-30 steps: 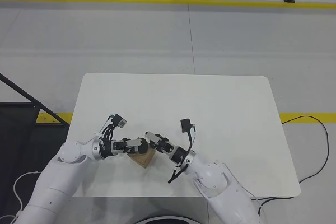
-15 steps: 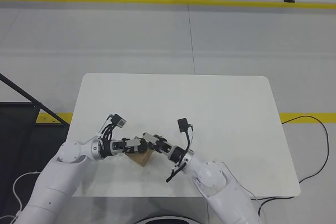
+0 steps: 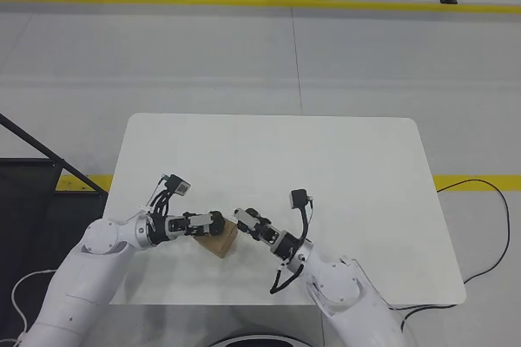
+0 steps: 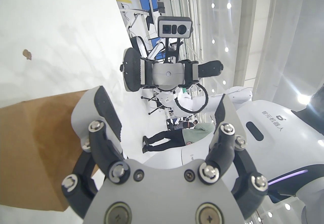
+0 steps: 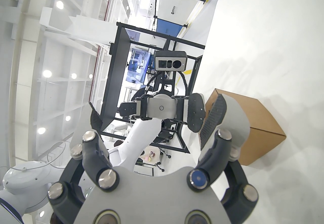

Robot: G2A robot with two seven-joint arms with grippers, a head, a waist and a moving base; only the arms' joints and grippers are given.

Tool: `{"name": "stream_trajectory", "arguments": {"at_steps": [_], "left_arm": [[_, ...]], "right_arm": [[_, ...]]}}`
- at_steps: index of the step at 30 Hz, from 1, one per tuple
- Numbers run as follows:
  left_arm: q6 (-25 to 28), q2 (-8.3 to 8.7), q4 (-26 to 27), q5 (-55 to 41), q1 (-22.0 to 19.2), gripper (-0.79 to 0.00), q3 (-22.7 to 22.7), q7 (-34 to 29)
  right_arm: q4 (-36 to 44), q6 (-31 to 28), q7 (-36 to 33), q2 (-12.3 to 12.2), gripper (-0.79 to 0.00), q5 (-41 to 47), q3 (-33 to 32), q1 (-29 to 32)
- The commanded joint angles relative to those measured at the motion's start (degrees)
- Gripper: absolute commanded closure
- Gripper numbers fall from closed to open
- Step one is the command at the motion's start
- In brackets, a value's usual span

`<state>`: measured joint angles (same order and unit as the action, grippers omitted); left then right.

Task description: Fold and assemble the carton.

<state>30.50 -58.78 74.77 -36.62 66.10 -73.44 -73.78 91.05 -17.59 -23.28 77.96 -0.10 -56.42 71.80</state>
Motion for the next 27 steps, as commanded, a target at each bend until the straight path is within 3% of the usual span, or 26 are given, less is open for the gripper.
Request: {"name": "stream_trajectory", "arguments": {"at_steps": [1, 13, 27], "left_arm": [[0.3, 0.1, 0.0, -0.4, 0.3, -0.785, -0.7, 0.3], [0.3, 1.11, -2.4, -3.7, 2.9, -0.785, -6.4, 1.0], [-0.2, 0.56, -5.2, -1.9, 1.9, -0.785, -4.2, 2.7]], "right_arm": [[-0.1, 0.5, -1.1, 0.0, -0.785, 0.0, 0.1, -0.1], [-1.8, 5.9, -8.2, 1.0, -0.785, 1.5, 5.3, -5.1], [-5.5, 11.5, -10.3, 2.0, -0.785, 1.3, 8.6, -8.7]]}}
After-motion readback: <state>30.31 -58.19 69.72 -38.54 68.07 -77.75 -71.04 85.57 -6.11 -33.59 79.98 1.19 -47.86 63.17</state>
